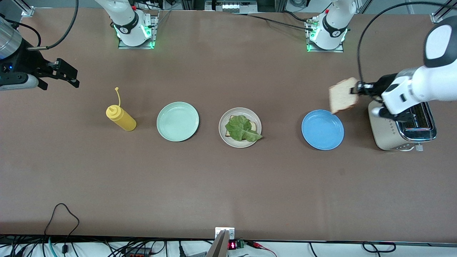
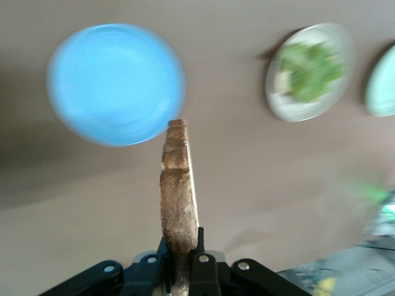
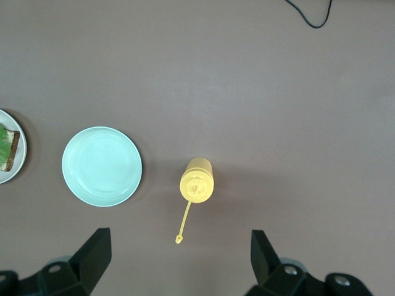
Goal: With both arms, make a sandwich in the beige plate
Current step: 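Lift the second bread slice from the toaster with the left gripper, then lay the bread slice on the lettuce and open the left gripper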
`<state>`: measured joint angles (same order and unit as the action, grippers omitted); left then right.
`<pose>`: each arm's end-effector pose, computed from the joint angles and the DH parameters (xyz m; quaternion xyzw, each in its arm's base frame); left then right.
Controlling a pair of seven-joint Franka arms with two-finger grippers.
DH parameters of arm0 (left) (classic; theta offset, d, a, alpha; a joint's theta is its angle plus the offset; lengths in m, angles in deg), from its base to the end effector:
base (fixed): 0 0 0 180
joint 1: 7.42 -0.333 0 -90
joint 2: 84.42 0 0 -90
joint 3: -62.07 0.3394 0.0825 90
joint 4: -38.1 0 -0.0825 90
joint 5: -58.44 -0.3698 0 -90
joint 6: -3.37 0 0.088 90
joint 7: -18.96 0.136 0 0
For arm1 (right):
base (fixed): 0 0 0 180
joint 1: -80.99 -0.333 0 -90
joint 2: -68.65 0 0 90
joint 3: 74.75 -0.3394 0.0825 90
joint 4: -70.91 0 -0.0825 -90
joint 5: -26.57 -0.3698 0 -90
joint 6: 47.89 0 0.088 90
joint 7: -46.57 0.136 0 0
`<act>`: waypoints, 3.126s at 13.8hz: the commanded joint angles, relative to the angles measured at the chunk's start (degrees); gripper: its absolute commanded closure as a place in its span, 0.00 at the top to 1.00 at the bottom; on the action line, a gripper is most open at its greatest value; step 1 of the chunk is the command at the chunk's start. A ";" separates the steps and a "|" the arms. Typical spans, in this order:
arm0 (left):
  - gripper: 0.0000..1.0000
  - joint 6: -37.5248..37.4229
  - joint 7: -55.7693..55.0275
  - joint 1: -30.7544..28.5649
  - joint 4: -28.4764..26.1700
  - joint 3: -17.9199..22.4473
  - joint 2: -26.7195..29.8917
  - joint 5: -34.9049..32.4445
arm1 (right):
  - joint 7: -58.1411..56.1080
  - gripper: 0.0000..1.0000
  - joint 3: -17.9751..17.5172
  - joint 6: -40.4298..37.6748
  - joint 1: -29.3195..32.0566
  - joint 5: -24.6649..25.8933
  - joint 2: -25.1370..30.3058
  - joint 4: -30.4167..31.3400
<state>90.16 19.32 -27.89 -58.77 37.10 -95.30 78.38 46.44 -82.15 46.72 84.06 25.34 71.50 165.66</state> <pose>0.5521 -0.0762 0.4792 0.9622 -0.0239 -0.1782 0.2048 0.5304 0.0447 0.6144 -0.9990 -0.0383 -0.0232 0.0084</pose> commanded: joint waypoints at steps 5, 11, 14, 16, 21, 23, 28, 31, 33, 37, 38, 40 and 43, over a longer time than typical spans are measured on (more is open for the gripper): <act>0.00 21.79 1.57 8.66 0.98 -1.66 -12.49 23.72 | -0.13 1.00 1.69 1.28 -1.05 1.41 -0.28 -1.83; 0.00 31.50 20.98 13.26 -1.74 -1.74 -21.02 33.76 | 0.04 1.00 1.69 0.49 -0.70 1.41 -2.15 -4.49; 0.00 31.59 24.94 14.84 -2.88 -1.92 -24.45 38.92 | 1.18 1.00 1.78 -0.64 -1.14 1.32 -1.97 -4.32; 0.00 32.21 30.56 15.20 -3.76 -1.92 -26.03 42.64 | 3.46 1.00 1.95 -0.83 -2.36 1.41 -1.88 -4.32; 0.04 32.21 33.48 15.28 -3.86 -1.92 -29.81 44.48 | 4.09 1.00 6.61 -0.83 -6.33 1.50 -1.71 -4.32; 0.04 32.21 36.89 15.46 -3.94 -1.92 -31.13 45.54 | 4.09 1.00 6.26 -0.83 -5.45 1.50 -1.71 -4.23; 0.06 32.21 43.06 15.11 -4.21 -1.92 -34.21 47.99 | 4.09 1.00 3.01 -0.83 -1.93 1.41 -1.62 -4.23; 0.08 32.12 45.26 14.93 -4.21 -1.75 -34.65 48.62 | 4.09 1.00 3.09 -0.83 -2.19 1.41 -1.62 -4.23; 0.99 32.47 45.26 14.67 -4.47 -1.39 -34.83 48.53 | 4.18 1.00 3.09 -0.83 -2.28 1.41 -1.53 -4.23; 1.00 32.83 45.00 13.70 -5.00 -0.87 -34.21 47.75 | 4.18 1.00 3.18 -0.83 -2.28 1.41 -1.44 -4.14; 1.00 32.74 44.91 13.61 -5.35 -0.52 -33.08 47.57 | 4.18 1.00 3.18 -0.83 -2.28 1.41 -1.44 -4.14; 1.00 32.65 44.29 13.53 -5.88 0.62 -30.10 42.77 | 4.18 1.00 3.27 -0.83 -2.28 1.41 -1.44 -4.14; 1.00 31.95 44.29 12.65 -5.96 1.95 -27.45 35.28 | 4.18 1.00 3.27 -0.83 -2.20 1.32 -1.53 -4.14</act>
<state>122.67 63.04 -14.51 -62.63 38.08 -126.50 116.86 49.57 -78.01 46.97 80.98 25.97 69.80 162.28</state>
